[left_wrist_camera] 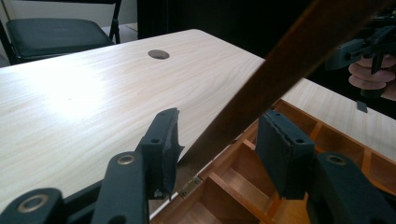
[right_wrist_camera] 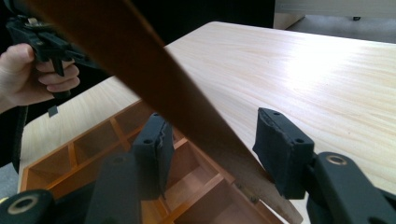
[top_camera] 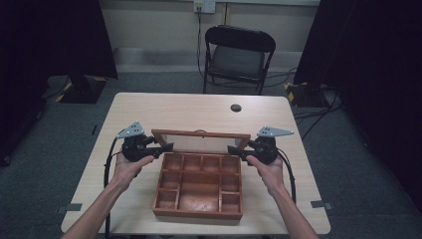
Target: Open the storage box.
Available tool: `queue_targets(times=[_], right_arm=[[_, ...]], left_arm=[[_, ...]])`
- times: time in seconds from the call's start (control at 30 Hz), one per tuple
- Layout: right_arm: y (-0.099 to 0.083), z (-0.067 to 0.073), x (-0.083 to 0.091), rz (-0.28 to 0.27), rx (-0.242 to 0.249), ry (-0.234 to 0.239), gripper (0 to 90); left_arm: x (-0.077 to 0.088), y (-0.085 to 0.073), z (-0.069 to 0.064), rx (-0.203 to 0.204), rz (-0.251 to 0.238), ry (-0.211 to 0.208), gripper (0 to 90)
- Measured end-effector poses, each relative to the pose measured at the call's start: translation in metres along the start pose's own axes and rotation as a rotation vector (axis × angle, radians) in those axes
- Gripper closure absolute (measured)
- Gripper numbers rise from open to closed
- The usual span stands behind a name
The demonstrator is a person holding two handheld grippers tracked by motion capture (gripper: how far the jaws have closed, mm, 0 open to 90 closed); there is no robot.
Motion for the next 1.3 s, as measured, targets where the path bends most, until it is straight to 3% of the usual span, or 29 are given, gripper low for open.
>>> queue_targets(times=[0.07,0.23,0.87,1.3], right_arm=[[0.001,-0.003,-0.002,-0.012,-0.011,-0.005,47.4],[-0.001,-0.009,-0.005,-0.006,-0.017,-0.015,47.4],[-0.009,-0.024,-0.018,0.001,-0.038,-0.039,47.9],[-0.016,-0.028,-0.023,0.016,-0.042,-0.04,47.9]], left_arm=[[-0.004,-0.001,0.004,0.023,-0.013,-0.012,49.6],[-0.01,-0.005,0.007,0.009,0.012,-0.012,50.2],[-0.015,-0.004,0.016,0.009,0.01,0.005,54.0],[-0.016,-0.011,0.022,0.048,0.016,0.011,54.3]])
Point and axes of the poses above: each handheld gripper's, and its own axes: x roughly backward along the jaws, y roughly out of its top, z roughly to its left, the point moved 3 cm from there along -x, roughly forward along the jaws, and after that the axes turned 9 degrees about -z, right-handed, at the moved point
